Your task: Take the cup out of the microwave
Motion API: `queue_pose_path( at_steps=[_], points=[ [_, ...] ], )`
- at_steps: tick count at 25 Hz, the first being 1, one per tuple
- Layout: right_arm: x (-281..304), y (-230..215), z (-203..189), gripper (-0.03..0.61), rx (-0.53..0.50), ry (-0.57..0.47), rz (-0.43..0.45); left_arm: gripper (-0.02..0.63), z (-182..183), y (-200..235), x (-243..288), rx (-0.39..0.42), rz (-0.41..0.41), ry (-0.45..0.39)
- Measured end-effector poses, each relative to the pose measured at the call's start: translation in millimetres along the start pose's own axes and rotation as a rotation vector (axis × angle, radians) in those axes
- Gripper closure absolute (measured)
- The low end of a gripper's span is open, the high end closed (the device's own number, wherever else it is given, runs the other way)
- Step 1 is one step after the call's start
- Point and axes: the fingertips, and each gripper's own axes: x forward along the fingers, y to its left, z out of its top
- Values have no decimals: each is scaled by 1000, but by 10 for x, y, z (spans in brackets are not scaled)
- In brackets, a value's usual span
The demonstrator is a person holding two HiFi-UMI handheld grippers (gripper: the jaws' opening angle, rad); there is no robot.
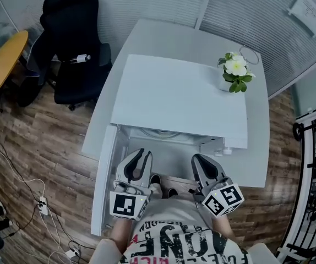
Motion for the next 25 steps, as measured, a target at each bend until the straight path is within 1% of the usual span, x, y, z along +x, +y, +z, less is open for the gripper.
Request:
queue_pose_path(
  at_steps=[8, 13, 16, 21, 25],
  points=[
    [110, -49, -19, 557, 16, -4, -58, 534, -108, 146, 119, -37, -34, 23],
    [117, -67, -29, 557, 15, -7, -87, 534, -178, 163, 160, -76, -50, 35],
    [130, -63, -16, 557, 12, -7, -92, 535, -213, 167, 173, -95, -53, 39],
    [156, -58, -33, 557, 15, 2, -98, 535, -231, 176, 162, -88, -75, 44],
    [227, -14, -5, 557, 6, 3, -86, 535, -223, 219, 139, -92, -71, 45]
  ],
)
